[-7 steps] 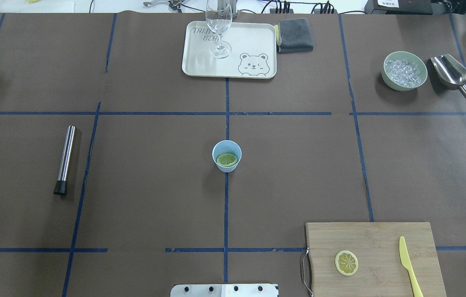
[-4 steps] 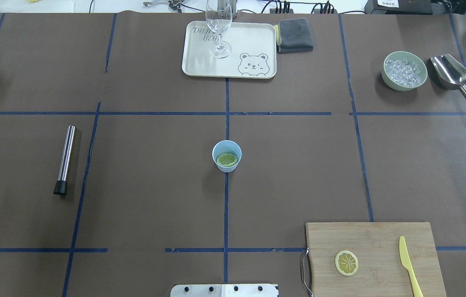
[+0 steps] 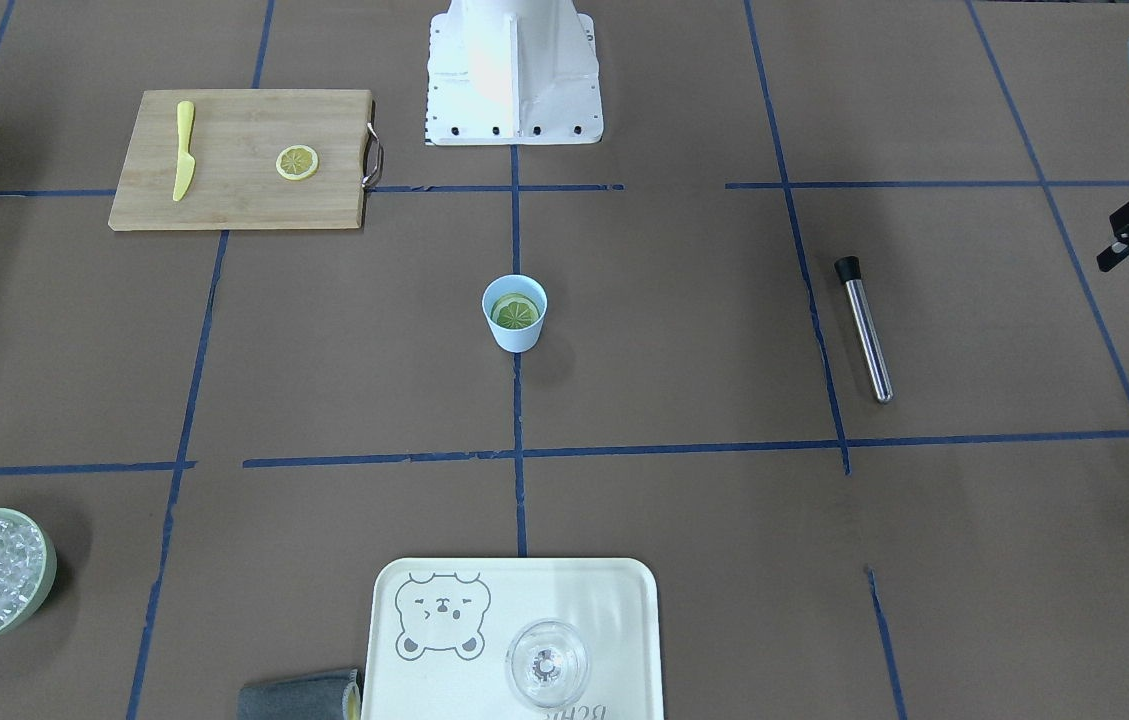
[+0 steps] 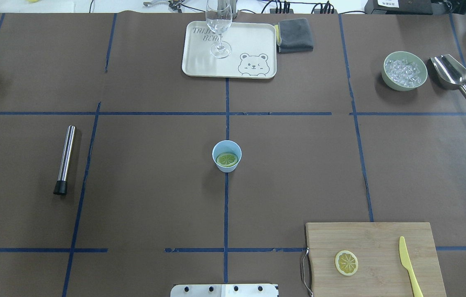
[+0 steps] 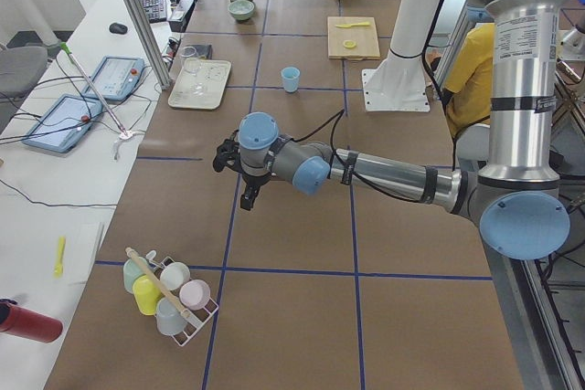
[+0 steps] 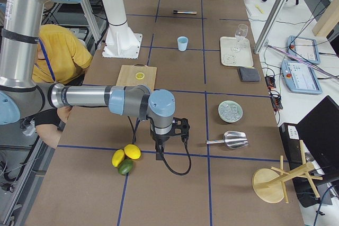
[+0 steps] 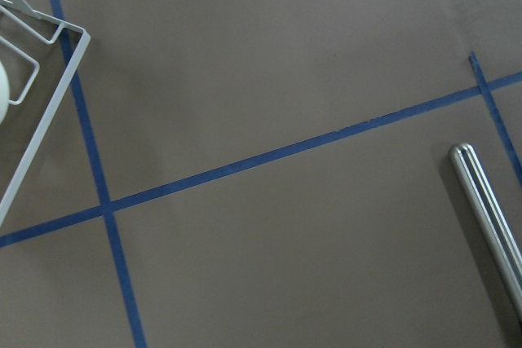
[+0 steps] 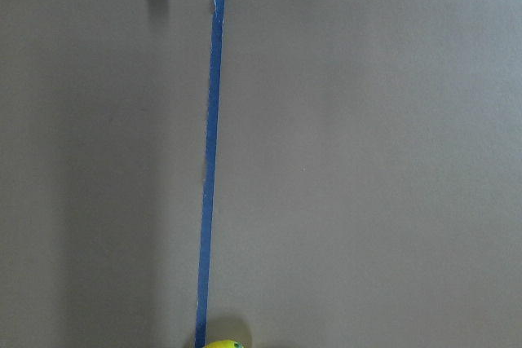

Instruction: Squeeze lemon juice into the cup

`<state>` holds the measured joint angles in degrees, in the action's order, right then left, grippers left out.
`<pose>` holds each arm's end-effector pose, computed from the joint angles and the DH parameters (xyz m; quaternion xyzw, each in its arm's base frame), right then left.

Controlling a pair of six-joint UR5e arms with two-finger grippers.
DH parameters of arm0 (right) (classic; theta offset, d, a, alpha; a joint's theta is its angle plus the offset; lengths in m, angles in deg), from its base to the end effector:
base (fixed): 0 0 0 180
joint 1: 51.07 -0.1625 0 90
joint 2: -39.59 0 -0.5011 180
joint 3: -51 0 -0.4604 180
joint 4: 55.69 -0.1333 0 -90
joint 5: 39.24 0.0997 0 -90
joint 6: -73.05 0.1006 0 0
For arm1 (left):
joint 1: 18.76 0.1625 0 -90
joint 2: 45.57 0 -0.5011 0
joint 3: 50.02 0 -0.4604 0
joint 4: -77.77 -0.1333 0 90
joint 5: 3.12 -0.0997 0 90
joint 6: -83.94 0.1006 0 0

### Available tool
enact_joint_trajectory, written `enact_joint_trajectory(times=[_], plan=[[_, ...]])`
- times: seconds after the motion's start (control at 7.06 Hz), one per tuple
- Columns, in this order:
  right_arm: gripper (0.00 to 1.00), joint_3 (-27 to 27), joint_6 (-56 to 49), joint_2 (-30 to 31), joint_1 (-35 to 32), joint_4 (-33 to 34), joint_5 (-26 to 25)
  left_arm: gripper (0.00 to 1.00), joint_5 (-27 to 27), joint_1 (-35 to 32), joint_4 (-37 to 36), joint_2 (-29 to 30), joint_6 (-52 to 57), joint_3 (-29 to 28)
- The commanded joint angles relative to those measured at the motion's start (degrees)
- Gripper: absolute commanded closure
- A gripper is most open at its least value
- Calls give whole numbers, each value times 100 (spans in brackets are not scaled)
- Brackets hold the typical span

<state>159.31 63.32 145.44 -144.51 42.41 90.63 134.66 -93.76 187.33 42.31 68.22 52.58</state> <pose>0.0936 -0.4099 0.7114 -0.0069 -0.3436 -0.0348 0.9384 0.0867 -0.5507 0.5881 0.1249 0.4399 0.0994 0.8837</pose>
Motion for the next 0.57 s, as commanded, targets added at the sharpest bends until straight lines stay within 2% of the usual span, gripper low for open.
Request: enact_joint_trajectory(times=[0.0, 0.14, 0.42], plan=[[0, -12, -20, 85, -7, -194, 91, 0, -32, 903, 4, 464, -1425, 6], [0, -20, -29, 85, -42, -194, 83, 0, -241, 1361, 4, 728, -2269, 23], [0, -20, -37, 102, -104, -203, 91, 0, -305, 1680, 22, 1018, -2312, 86]])
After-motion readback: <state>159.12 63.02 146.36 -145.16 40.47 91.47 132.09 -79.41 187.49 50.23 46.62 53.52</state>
